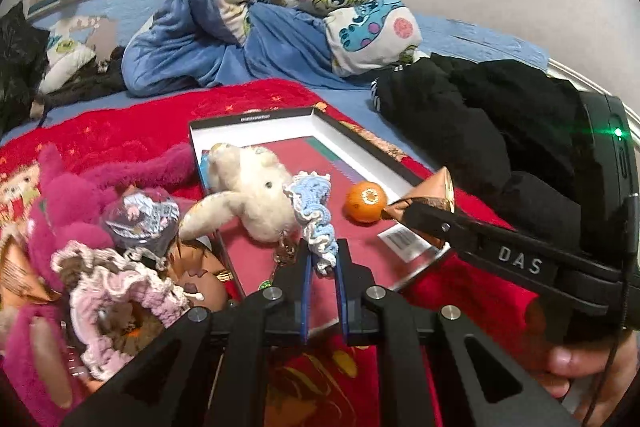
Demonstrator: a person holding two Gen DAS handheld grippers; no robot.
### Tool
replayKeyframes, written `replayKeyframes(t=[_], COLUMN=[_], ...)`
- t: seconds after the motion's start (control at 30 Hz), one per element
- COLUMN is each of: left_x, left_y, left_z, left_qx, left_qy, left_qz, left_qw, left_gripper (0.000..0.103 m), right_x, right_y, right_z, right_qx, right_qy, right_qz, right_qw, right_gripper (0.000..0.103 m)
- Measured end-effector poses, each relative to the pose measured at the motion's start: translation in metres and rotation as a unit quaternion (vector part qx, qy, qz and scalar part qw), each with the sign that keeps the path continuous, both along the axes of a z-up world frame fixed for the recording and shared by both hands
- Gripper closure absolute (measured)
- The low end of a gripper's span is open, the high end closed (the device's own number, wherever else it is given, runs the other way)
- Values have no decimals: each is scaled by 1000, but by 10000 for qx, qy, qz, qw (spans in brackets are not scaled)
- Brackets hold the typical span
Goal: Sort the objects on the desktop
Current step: 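Carry the snack packet with the right gripper while the left gripper carries the scrunchie over the box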
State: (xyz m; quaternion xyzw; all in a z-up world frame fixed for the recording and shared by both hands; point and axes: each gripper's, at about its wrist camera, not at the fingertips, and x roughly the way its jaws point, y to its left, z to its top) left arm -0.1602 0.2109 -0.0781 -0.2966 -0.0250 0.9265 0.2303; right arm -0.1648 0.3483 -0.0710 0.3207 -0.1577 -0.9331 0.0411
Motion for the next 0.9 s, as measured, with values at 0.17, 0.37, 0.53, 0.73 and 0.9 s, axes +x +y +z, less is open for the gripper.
replayKeyframes(t=[0.17,0.37,0.53,0.73,0.9], left_x=[-9,-13,-8,-7,-7], left_y=[1,8,9,8,8], left_z=[-12,-23,-22,-23,-23], left_qx=[-195,-343,-391,-393,-378], left_qy=[-92,-151,-62,-80,-90], left_qz=[147,69,103,92,54], left_qw=[9997,9993,9992,9992,9992], left_gripper=[92,92,92,92,92], right_x=[-11,-14,-15,-14,-12], right_y=[-13,-26,-31,-33,-35], right_z=[-9,-15,-17,-17,-18], right_qx=[621,1246,1475,1533,1604], right_qy=[-84,-114,-89,-55,1], right_qz=[268,261,180,158,129], right_qw=[9977,9918,9889,9880,9870], right_gripper=[73,73,72,72,72])
